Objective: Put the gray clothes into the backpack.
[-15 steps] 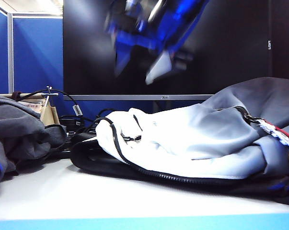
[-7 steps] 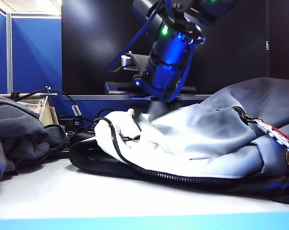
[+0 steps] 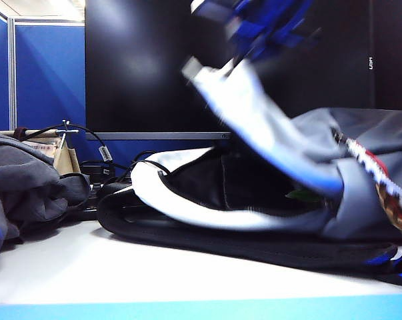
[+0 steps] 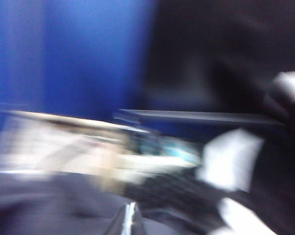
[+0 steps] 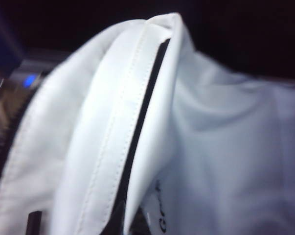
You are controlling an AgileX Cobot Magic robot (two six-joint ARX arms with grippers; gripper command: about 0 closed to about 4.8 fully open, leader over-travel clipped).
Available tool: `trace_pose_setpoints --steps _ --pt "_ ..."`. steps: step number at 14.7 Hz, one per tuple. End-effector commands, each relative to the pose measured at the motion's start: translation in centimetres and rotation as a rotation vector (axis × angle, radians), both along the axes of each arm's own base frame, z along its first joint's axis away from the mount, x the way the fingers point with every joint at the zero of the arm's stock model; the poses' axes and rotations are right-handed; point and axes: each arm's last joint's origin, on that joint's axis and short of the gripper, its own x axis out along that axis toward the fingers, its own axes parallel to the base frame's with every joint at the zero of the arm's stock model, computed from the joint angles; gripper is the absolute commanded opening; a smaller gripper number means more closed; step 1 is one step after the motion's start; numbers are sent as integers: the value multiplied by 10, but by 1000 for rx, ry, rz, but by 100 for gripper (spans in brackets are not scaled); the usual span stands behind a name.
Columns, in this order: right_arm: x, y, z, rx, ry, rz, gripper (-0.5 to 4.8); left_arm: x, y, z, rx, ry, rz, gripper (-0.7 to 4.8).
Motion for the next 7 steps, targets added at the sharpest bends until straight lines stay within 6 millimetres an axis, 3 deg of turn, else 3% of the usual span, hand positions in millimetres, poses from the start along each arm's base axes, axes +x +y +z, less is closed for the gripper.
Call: trace_pose_setpoints --steps 1,4,6,7 --pt "5 -39 28 104 -76 -31 -6 6 -2 -5 6 42 -90 26" --pt "10 -60 28 138 -40 -19 -6 14 -3 -22 -3 210 -88 247" --pt "9 -60 28 141 -35 -7 -6 18 0 -29 3 284 19 479" --pt "9 -59 29 147 -38 8 -6 19 0 -33 3 316 23 479"
